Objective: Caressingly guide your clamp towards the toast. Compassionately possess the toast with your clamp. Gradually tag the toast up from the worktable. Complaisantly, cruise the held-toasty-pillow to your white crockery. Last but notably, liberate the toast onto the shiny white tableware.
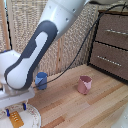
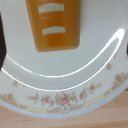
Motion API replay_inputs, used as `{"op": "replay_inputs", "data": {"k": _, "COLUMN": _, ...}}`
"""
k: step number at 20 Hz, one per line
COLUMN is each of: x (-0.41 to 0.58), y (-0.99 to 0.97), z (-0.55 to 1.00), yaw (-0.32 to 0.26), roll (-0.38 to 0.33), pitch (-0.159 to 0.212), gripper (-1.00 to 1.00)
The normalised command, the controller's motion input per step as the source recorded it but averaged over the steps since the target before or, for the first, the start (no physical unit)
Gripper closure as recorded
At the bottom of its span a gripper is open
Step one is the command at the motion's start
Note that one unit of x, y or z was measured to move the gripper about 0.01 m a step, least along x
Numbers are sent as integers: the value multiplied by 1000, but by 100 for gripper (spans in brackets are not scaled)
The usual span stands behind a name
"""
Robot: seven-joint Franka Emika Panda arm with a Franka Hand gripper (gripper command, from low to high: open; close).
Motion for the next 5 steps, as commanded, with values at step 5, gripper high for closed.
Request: {"op": "replay_inputs", "data": {"k": 5, "x": 369, "y": -69, "z": 306, "yaw": 18, "roll": -12, "pitch": -287, "gripper": -100}}
